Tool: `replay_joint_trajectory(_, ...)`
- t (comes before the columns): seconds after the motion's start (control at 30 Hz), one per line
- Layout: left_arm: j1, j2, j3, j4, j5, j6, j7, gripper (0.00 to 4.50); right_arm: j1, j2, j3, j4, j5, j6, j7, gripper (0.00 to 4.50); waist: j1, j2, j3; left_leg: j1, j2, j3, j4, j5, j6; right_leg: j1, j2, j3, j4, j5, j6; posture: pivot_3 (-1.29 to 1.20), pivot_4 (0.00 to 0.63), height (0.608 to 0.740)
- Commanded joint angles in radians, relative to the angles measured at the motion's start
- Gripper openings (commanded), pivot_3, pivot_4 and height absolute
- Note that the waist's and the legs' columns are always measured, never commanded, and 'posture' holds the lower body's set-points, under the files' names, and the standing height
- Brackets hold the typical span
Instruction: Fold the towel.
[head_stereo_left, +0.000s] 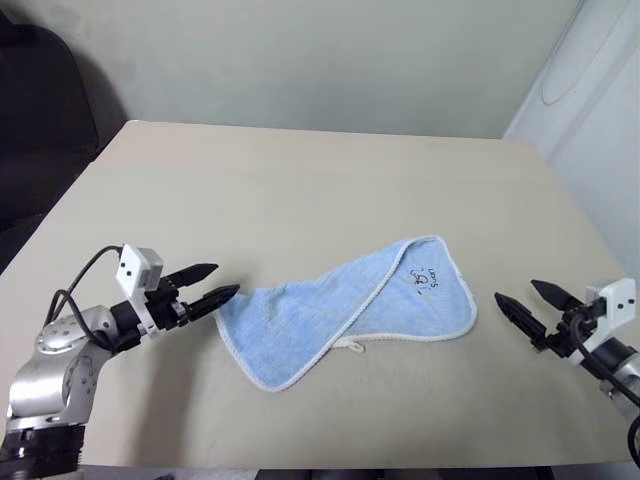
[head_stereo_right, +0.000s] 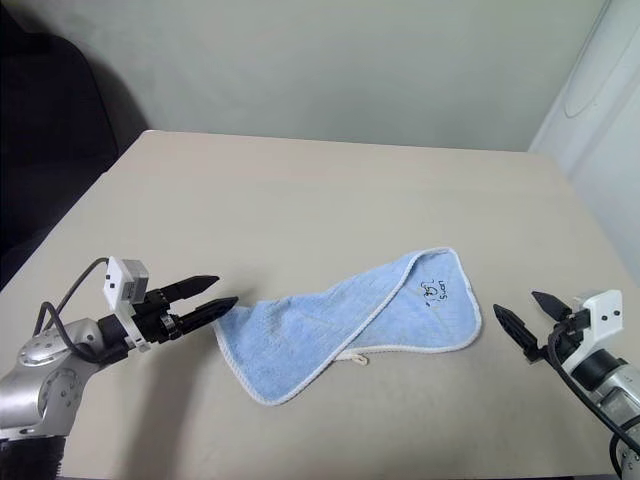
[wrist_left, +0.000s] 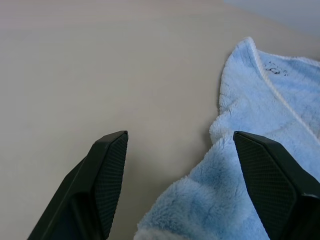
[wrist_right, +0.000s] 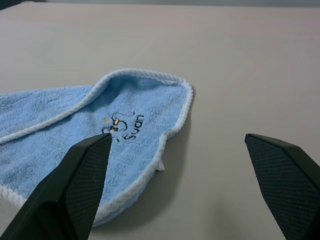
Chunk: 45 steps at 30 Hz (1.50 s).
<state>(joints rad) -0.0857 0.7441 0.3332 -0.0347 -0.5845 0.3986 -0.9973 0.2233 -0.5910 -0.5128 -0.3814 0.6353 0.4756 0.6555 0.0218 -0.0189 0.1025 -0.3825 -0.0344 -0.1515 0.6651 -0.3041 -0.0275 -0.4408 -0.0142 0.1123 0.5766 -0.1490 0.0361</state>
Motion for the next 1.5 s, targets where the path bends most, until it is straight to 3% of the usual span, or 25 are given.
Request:
replay_joint_trajectory(0.03, -0.001, -0.003, 0.006, -0.003, 0.011, -0.028, 0.002, 3.65, -0.024, -0.015, -0.029, -0.014, 0.000, -0.026, -0.008, 4.50, 0.000, 0.000, 0.000, 0.000, 0.000, 0.000, 0.000, 0.000, 0.000, 0.000, 0.000, 0.000, 0.000, 0.000, 0.000, 0.00, 0.150, 0.740)
replay_joint_trajectory(0.63, 0.060, -0.023, 0.017, -0.078, 0.006, -0.027, 0.020, 3.65, -0.093, -0.022, 0.032, 0.025, -0.019, -0.021, -0.009, 4.50, -0.001, 0.000, -0.001, 0.000, 0.000, 0.000, 0.000, 0.000, 0.000, 0.000, 0.000, 0.000, 0.001, 0.001, -0.001, 0.00, 0.150, 0.740)
replay_joint_trajectory(0.93, 0.015, -0.040, -0.001, -0.056, 0.019, -0.055, 0.027, 3.65, -0.160, -0.034, 0.066, 0.077, -0.052, -0.031, -0.012, 4.50, -0.001, 0.000, -0.001, 0.000, 0.000, 0.000, 0.000, 0.000, 0.000, 0.000, 0.000, 0.000, 0.001, 0.003, -0.004, 0.00, 0.150, 0.740)
replay_joint_trajectory(1.5, 0.040, -0.088, -0.110, -0.176, 0.030, -0.056, 0.037, 3.65, -0.344, -0.072, 0.195, 0.238, -0.149, -0.055, 0.047, 4.50, 0.004, 0.002, -0.002, 0.001, 0.000, 0.000, 0.000, 0.002, 0.001, 0.002, 0.000, 0.000, 0.001, 0.004, -0.006, 0.00, 0.150, 0.740)
